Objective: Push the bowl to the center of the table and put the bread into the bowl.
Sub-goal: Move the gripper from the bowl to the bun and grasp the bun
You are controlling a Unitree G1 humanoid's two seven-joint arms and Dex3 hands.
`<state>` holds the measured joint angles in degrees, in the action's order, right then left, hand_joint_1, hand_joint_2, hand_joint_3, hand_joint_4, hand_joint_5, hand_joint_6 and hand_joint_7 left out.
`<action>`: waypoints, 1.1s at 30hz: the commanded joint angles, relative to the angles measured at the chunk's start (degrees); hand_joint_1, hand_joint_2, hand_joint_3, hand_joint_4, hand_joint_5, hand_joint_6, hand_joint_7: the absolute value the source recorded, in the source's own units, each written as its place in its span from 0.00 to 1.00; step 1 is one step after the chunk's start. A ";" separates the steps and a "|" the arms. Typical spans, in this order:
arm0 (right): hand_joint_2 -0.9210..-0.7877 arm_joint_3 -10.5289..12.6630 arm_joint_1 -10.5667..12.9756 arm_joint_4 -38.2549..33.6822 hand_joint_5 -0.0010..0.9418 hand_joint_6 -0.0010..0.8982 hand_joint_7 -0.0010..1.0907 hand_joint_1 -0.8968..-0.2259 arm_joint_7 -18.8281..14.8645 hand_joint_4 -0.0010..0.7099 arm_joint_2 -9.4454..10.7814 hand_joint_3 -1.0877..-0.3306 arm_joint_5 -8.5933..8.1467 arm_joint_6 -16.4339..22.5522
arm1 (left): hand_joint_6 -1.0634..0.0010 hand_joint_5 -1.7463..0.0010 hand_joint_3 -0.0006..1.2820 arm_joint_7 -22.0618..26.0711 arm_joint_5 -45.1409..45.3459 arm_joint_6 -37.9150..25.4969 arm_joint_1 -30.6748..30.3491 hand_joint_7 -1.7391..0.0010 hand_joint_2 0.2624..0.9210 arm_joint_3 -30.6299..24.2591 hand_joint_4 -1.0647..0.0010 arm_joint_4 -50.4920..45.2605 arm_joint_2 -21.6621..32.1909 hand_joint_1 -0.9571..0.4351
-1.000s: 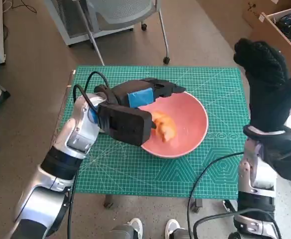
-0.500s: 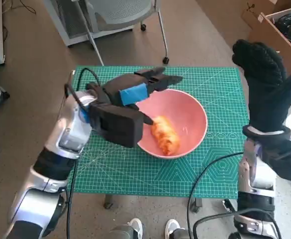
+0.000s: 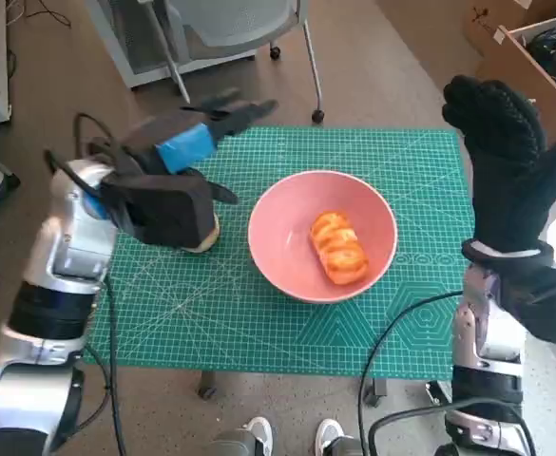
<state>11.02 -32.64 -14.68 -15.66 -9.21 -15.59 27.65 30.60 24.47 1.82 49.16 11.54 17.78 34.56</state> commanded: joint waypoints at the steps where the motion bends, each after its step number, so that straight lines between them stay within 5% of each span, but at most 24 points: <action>1: 0.00 -0.13 0.80 -1.04 0.00 0.15 0.58 0.58 -0.77 0.53 0.19 0.64 -0.56 -0.63 | 0.89 1.00 0.00 -0.51 0.80 -2.14 -0.60 0.94 0.85 -0.53 1.00 1.13 1.28 0.43; 13: 0.00 0.04 0.14 -2.32 0.00 0.14 0.58 0.60 -1.31 0.53 0.30 0.64 -0.32 -0.02 | 0.88 1.00 0.01 4.24 3.88 -12.53 0.86 0.96 0.85 3.72 1.00 4.66 0.87 0.46; 33: 0.00 0.08 0.42 -2.09 0.00 0.15 0.58 0.62 -1.61 0.52 -0.46 0.64 0.02 -0.56 | 0.86 1.00 0.00 -1.34 9.16 -7.28 8.16 0.97 0.84 12.29 1.00 31.54 -5.91 0.43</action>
<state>11.05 -32.92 -16.44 -16.82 -8.98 -15.58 27.83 30.33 32.47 -6.00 54.85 22.63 45.42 30.10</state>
